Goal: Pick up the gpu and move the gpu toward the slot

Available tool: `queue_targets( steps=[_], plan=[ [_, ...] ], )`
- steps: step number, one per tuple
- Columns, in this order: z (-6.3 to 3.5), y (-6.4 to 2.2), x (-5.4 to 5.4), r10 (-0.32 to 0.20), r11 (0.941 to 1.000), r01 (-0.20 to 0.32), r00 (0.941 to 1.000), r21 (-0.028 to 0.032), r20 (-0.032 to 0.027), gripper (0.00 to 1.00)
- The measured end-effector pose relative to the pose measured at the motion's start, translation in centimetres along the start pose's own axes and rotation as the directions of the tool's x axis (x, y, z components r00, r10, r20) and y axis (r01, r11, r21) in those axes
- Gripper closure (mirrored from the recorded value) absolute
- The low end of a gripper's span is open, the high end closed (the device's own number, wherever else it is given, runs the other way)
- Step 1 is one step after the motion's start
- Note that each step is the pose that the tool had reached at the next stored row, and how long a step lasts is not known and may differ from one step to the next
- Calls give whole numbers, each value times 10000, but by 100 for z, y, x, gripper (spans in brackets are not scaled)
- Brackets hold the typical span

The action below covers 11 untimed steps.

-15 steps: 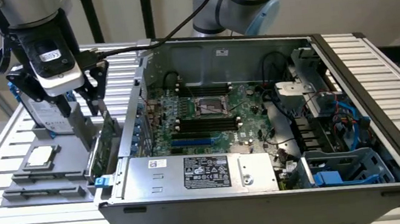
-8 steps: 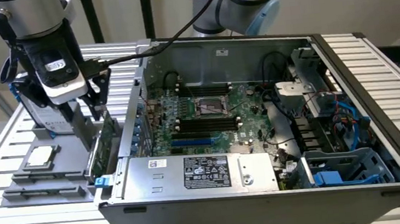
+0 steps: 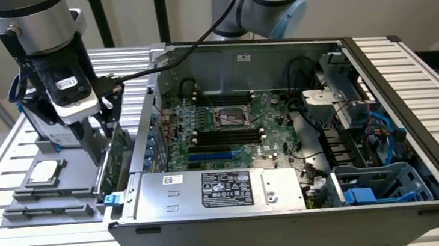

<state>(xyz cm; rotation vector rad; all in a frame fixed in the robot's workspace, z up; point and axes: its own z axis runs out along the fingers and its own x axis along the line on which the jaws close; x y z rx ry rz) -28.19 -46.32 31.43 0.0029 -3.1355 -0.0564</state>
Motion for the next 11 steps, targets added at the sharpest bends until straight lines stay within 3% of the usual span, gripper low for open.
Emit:
queue_targets(
  steps=[11],
  plan=[
    [218,6,48,4,10000,-4,10000,2,28,46]
  ],
)
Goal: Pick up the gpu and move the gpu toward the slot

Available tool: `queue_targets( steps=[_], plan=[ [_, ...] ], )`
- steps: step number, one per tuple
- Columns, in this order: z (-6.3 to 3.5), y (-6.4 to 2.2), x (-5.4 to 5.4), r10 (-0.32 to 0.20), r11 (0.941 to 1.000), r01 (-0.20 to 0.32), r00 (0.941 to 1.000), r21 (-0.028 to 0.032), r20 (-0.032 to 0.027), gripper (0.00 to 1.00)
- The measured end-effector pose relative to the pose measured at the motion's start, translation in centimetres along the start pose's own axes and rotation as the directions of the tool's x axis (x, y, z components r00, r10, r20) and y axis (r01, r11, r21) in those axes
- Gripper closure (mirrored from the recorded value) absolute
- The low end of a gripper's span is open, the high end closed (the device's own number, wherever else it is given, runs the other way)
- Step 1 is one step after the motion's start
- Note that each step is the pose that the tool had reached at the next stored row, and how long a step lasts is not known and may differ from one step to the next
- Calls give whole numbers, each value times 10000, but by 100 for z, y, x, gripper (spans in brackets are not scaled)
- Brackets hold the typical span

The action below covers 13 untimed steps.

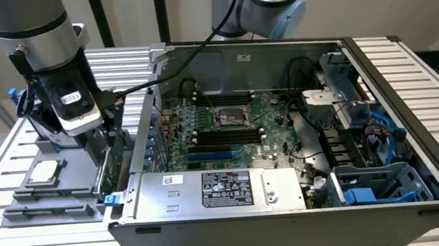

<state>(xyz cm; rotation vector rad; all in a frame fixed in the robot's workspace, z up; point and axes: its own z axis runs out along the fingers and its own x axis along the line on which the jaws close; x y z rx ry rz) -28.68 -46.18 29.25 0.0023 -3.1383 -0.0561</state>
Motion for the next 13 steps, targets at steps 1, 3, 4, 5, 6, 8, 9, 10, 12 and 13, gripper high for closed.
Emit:
queue_targets(
  steps=[1,3,4,5,6,8,9,10,12,13],
  plan=[
    [19,1,8,0,10000,0,10000,1,6,46],
    [55,4,23,-1,10000,1,10000,2,17,46],
    [73,5,29,-1,10000,1,10000,3,23,46],
    [91,6,34,-1,10000,1,10000,2,31,46],
    [110,7,37,-1,10000,1,10000,2,38,46],
    [147,7,39,-3,10000,3,10000,2,54,46],
    [165,7,41,-3,10000,3,10000,3,62,46],
    [183,7,43,-2,10000,2,10000,3,71,46],
    [219,8,45,-3,10000,3,10000,3,88,46],
    [237,8,46,-3,10000,3,10000,2,96,46]
  ],
)
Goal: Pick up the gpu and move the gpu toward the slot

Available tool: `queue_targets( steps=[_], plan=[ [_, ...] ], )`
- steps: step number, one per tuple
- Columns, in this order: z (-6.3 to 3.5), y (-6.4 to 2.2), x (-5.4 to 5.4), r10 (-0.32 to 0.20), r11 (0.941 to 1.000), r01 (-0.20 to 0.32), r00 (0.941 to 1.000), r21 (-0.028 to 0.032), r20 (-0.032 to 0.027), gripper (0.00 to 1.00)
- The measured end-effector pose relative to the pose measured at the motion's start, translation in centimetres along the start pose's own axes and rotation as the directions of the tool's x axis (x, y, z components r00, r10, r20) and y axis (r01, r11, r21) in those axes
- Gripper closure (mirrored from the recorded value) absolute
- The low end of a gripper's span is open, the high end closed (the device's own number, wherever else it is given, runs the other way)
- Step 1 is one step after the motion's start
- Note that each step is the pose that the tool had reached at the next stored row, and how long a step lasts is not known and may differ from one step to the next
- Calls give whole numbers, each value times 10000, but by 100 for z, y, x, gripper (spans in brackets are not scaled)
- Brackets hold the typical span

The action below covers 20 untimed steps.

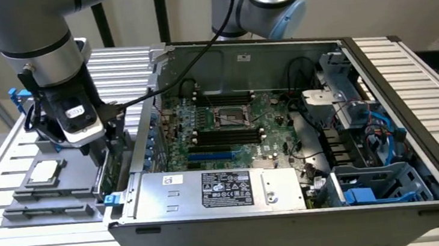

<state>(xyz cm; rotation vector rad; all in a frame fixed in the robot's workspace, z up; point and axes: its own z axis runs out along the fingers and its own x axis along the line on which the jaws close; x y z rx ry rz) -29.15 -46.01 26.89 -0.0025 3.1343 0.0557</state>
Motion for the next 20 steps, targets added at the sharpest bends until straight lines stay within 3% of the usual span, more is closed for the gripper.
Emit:
queue_targets(
  steps=[9,20],
  plan=[
    [151,8,19,197,9998,-197,9998,11,48,46],
    [205,17,27,523,9986,-524,9985,90,147,46]
  ],
)
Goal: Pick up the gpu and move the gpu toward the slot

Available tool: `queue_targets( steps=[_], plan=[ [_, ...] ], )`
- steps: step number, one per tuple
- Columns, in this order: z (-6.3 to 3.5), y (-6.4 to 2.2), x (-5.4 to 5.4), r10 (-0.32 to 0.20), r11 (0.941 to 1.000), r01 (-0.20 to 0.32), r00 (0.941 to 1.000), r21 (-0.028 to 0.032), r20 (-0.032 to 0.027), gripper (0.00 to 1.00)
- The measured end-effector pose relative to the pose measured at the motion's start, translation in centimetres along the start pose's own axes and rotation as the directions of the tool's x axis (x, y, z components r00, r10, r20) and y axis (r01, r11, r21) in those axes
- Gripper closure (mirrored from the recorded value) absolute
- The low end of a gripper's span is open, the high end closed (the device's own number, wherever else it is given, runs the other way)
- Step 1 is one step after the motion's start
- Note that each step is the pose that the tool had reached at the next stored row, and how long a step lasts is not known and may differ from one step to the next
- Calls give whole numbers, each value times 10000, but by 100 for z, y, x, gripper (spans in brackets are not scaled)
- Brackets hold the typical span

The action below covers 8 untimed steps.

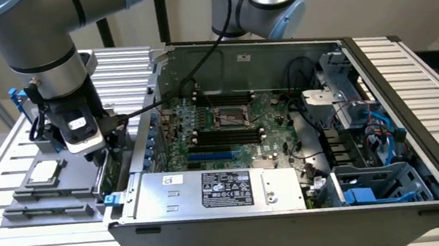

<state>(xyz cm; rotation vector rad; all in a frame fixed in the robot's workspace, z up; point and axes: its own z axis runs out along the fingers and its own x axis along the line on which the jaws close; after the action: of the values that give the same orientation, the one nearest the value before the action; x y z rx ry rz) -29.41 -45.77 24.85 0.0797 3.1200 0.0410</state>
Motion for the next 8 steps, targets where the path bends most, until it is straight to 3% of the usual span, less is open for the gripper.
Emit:
queue_targets(
  steps=[8],
  plan=[
    [54,49,4,-3,10000,3,9999,9,123,46]
  ],
)
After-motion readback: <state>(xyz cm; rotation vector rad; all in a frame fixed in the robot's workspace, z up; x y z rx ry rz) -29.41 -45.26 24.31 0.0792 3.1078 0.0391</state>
